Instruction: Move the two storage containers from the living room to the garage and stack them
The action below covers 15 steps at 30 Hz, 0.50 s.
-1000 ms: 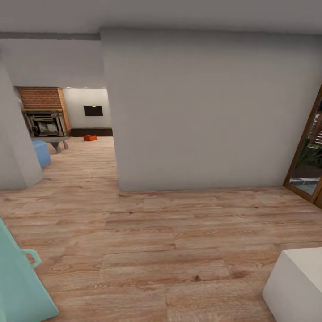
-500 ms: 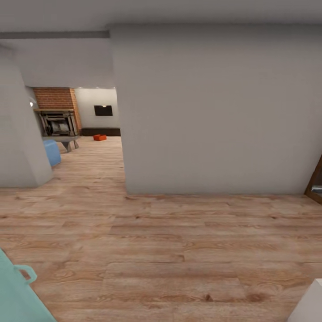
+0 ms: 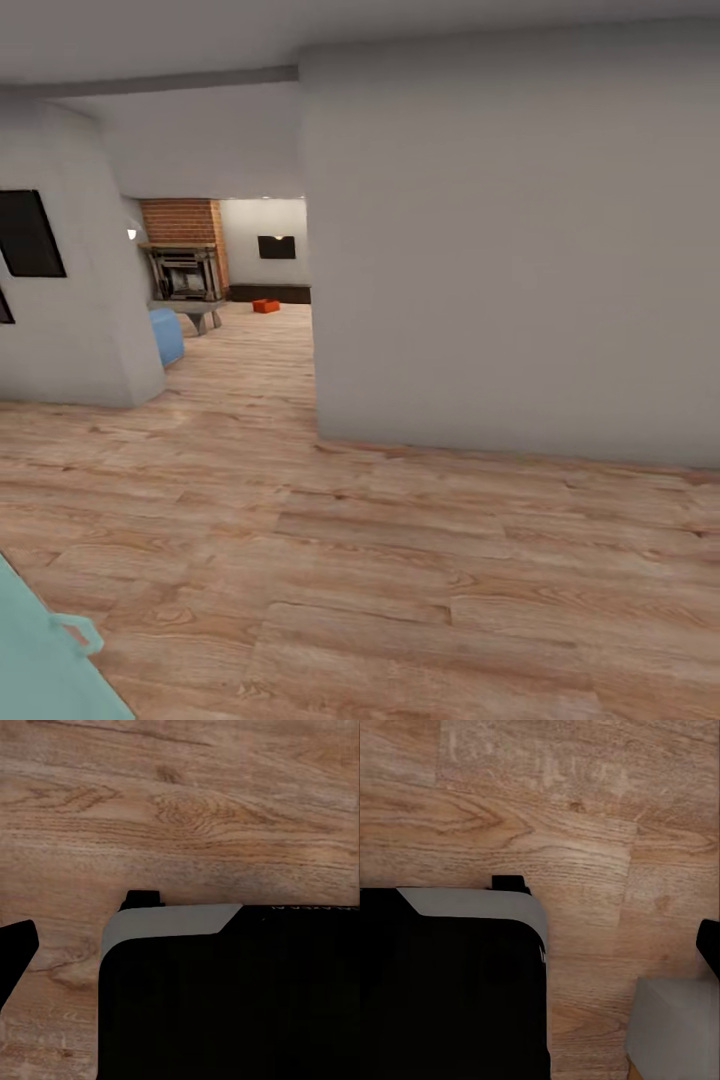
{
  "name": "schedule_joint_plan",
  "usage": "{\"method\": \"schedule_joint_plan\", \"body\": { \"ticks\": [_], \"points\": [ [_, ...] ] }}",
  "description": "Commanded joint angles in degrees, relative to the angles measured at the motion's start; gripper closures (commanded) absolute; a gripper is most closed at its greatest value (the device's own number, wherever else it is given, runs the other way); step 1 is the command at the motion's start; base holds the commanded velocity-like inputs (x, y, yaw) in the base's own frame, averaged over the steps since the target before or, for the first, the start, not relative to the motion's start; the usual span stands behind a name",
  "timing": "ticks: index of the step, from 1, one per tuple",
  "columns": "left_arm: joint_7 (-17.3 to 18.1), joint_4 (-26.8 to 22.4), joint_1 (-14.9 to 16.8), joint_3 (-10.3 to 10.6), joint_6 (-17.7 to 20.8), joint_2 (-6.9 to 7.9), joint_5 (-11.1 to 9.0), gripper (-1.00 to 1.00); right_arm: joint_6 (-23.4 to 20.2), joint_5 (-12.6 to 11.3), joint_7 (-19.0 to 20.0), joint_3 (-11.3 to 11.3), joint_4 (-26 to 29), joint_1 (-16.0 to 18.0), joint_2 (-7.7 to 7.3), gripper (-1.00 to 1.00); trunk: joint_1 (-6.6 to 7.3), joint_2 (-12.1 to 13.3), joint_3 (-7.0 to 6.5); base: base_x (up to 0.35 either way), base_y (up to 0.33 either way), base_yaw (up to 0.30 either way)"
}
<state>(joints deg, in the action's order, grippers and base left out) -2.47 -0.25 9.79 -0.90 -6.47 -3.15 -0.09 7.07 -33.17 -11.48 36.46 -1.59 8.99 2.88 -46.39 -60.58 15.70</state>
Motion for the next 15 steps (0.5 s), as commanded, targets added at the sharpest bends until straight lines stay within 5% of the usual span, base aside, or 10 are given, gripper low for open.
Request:
{"method": "schedule_joint_plan", "body": {
  "ticks": [1, 15],
  "points": [
    [-0.2, 0.1, 0.1, -0.1, -0.2, -0.02, 0.0, -1.00, 0.3, -0.5, 0.0, 0.5, -0.2, 0.1, 0.04, -1.00, -0.04, 0.0, 0.07, 0.322, 0.000, 0.112],
    [-0.2, 0.1, 0.1, -0.1, -0.2, -0.02, 0.0, -1.00, 0.3, -0.5, 0.0, 0.5, -0.2, 0.0, 0.02, -1.00, -0.04, 0.0, 0.07, 0.322, 0.000, 0.006]
  ]
}}
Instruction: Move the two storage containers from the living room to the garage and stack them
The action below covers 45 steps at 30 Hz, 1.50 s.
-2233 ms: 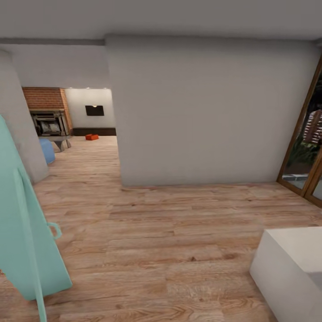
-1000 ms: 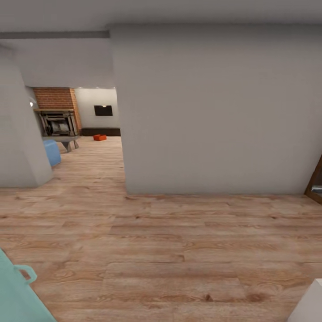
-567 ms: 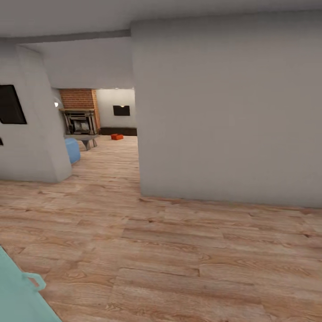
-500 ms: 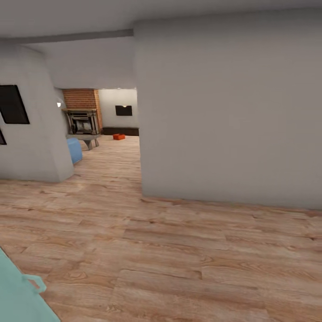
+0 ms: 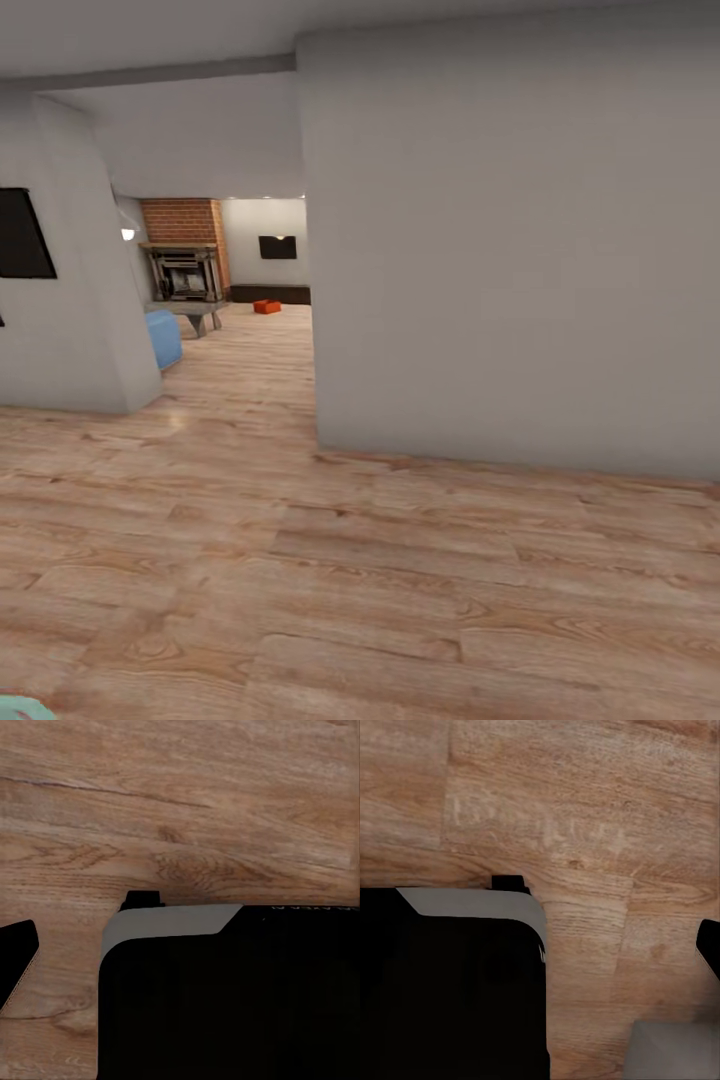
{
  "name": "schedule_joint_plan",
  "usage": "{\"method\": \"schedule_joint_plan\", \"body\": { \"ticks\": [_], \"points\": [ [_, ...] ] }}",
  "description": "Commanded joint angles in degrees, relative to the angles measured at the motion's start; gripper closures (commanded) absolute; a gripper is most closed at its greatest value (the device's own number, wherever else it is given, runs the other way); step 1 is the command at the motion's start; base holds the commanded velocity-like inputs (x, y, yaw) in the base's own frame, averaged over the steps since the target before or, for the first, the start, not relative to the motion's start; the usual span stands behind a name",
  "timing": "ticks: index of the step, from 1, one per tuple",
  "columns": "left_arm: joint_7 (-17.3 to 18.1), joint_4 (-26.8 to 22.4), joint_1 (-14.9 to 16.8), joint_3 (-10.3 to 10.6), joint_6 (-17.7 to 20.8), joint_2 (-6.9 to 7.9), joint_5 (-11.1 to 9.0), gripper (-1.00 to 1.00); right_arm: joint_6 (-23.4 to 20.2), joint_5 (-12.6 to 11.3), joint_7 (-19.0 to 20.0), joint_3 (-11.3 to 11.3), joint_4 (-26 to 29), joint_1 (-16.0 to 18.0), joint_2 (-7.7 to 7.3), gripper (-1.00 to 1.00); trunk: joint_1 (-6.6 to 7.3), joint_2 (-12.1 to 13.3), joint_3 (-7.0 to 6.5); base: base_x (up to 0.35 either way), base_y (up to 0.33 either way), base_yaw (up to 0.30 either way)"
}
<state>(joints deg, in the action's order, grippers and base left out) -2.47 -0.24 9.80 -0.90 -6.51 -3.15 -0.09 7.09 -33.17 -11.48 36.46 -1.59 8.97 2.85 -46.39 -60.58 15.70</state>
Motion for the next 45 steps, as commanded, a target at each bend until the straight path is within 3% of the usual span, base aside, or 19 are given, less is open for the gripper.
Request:
{"method": "schedule_joint_plan", "body": {
  "ticks": [1, 12, 34, 45],
  "points": [
    [-0.2, 0.1, 0.0, -0.1, -0.2, -0.02, 0.0, -1.00, 0.3, -0.5, 0.0, 0.5, -0.2, 0.1, 0.05, -1.00, -0.04, 0.0, 0.07, 0.322, 0.000, 0.000],
    [-0.2, 0.1, 0.0, -0.1, -0.2, -0.02, 0.0, -1.00, 0.2, -0.5, 0.0, 0.5, -0.2, 0.1, 0.13, -1.00, -0.04, 0.0, 0.07, 0.322, 0.000, 0.017],
    [-0.2, 0.1, 0.0, -0.1, -0.2, -0.02, 0.0, -1.00, 0.3, -0.5, 0.0, 0.5, -0.2, 0.1, 0.05, -1.00, -0.04, 0.0, 0.07, 0.322, 0.000, 0.252],
    [-0.2, 0.1, 0.0, -0.1, -0.2, -0.02, 0.0, -1.00, 0.3, -0.5, 0.0, 0.5, -0.2, 0.1, 0.05, -1.00, -0.04, 0.0, 0.07, 0.322, 0.000, 0.032]
  ]
}}
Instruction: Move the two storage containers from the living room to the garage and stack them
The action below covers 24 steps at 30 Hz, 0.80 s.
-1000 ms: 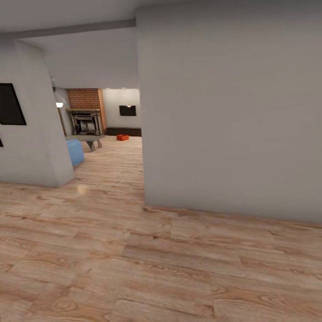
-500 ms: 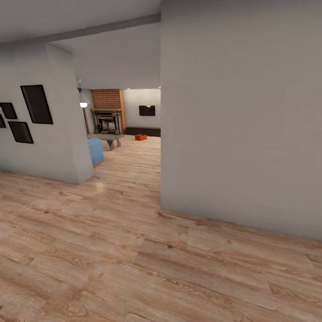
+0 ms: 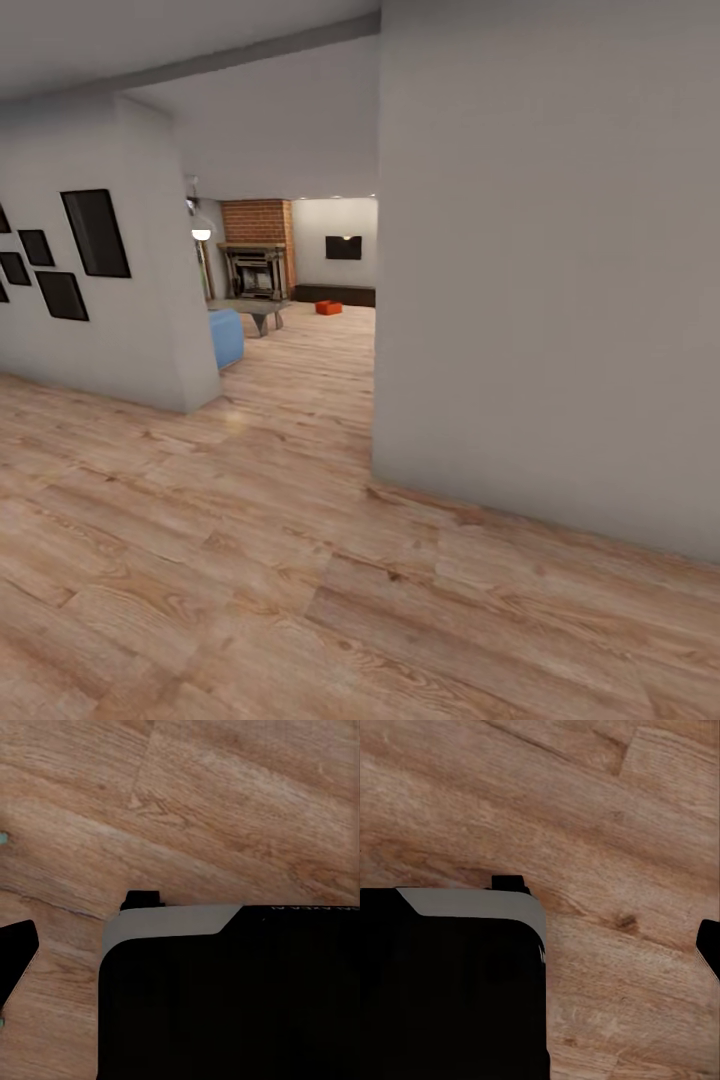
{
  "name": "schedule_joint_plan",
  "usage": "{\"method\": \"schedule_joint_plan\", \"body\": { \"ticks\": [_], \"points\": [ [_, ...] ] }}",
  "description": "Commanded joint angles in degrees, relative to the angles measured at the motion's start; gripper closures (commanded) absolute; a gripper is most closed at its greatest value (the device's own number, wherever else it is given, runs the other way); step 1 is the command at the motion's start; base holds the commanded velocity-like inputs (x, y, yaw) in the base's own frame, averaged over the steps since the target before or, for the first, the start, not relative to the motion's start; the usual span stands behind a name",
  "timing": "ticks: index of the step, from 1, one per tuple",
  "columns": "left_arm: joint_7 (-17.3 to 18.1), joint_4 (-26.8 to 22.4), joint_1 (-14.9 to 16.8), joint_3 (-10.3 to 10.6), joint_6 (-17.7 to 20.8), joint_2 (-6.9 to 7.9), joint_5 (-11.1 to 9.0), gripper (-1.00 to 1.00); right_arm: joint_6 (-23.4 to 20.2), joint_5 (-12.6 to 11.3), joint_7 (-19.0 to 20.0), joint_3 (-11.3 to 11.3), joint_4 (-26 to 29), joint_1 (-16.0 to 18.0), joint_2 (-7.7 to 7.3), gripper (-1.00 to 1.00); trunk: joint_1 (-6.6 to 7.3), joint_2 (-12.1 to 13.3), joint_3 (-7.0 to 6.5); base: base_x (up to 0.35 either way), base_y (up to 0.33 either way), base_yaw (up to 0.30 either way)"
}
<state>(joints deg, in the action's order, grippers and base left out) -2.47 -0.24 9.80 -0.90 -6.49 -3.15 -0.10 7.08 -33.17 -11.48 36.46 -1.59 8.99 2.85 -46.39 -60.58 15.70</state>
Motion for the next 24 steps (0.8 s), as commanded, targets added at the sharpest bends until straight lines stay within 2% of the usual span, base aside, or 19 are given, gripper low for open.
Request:
{"method": "schedule_joint_plan", "body": {
  "ticks": [1, 14, 24],
  "points": [
    [-0.2, 0.1, 0.0, -0.1, -0.2, -0.02, 0.0, -1.00, 0.3, -0.5, 0.0, 0.5, -0.2, 0.1, 0.05, -1.00, -0.04, 0.0, 0.07, 0.322, 0.000, 0.000],
    [-0.2, 0.1, 0.0, -0.1, -0.2, -0.02, 0.0, -1.00, 0.3, -0.6, 0.0, 0.5, -0.2, 0.1, 0.10, -1.00, -0.04, 0.0, 0.07, 0.322, 0.000, 0.014],
    [-0.2, 0.1, 0.0, -0.1, -0.2, -0.02, 0.0, -1.00, 0.3, -0.5, 0.0, 0.5, -0.2, 0.0, 0.05, -1.00, -0.04, 0.0, 0.07, 0.322, 0.000, 0.238]
  ]
}}
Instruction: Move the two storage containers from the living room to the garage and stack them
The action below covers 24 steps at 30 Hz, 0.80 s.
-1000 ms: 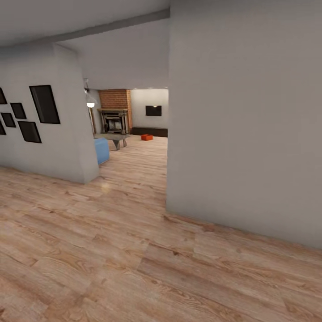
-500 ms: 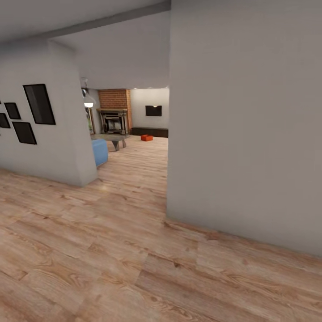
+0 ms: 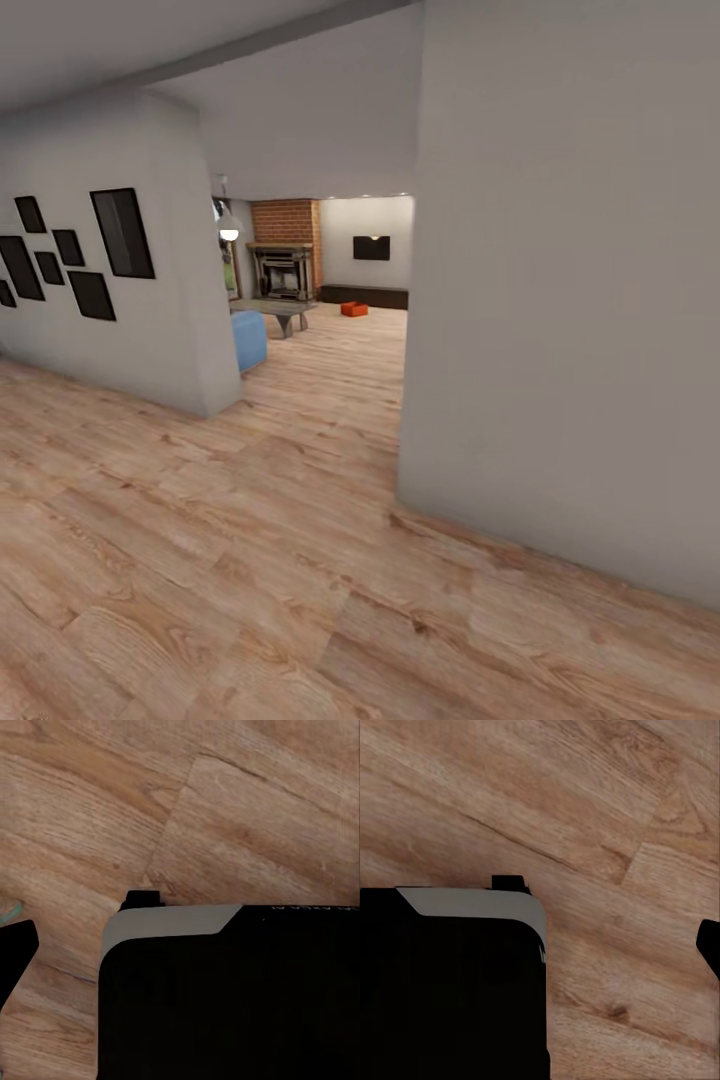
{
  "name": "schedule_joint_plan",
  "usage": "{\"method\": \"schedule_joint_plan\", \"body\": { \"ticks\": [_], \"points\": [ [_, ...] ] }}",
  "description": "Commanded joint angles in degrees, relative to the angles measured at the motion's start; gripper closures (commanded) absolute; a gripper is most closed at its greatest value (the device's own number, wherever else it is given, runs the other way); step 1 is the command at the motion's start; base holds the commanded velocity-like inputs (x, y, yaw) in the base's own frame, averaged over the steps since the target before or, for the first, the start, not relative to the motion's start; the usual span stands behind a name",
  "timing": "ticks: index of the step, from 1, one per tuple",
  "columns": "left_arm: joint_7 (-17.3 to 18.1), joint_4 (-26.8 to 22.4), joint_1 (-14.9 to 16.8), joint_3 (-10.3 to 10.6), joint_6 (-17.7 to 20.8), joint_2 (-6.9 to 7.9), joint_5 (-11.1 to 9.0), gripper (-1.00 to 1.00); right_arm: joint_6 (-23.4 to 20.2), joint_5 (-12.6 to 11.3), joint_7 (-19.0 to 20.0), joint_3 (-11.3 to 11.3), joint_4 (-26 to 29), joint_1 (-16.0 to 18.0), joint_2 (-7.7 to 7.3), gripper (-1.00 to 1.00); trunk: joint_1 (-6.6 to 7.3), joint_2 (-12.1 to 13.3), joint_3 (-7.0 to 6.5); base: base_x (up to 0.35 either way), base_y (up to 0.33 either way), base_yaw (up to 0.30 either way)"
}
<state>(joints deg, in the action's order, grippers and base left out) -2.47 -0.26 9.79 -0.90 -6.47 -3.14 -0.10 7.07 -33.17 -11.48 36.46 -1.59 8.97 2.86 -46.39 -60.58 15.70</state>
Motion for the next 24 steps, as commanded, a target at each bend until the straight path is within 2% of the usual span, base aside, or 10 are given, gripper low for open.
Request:
{"method": "schedule_joint_plan", "body": {
  "ticks": [1, 21, 24],
  "points": [
    [-0.2, 0.1, 0.1, -0.1, -0.2, -0.02, 0.0, -1.00, 0.3, -0.5, 0.0, 0.4, -0.2, 0.1, 0.04, -1.00, -0.04, 0.0, 0.07, 0.322, 0.000, 0.267],
    [-0.2, 0.1, 0.1, -0.1, -0.2, -0.02, 0.0, -1.00, 0.3, -0.5, 0.0, 0.4, -0.2, 0.1, 0.04, -1.00, -0.04, 0.0, 0.07, 0.322, 0.000, 0.269],
    [-0.2, 0.1, 0.1, -0.1, -0.2, -0.02, 0.0, -1.00, 0.3, -0.5, 0.0, 0.4, -0.2, 0.1, 0.04, -1.00, -0.04, 0.0, 0.07, 0.322, 0.000, 0.076]
  ]
}}
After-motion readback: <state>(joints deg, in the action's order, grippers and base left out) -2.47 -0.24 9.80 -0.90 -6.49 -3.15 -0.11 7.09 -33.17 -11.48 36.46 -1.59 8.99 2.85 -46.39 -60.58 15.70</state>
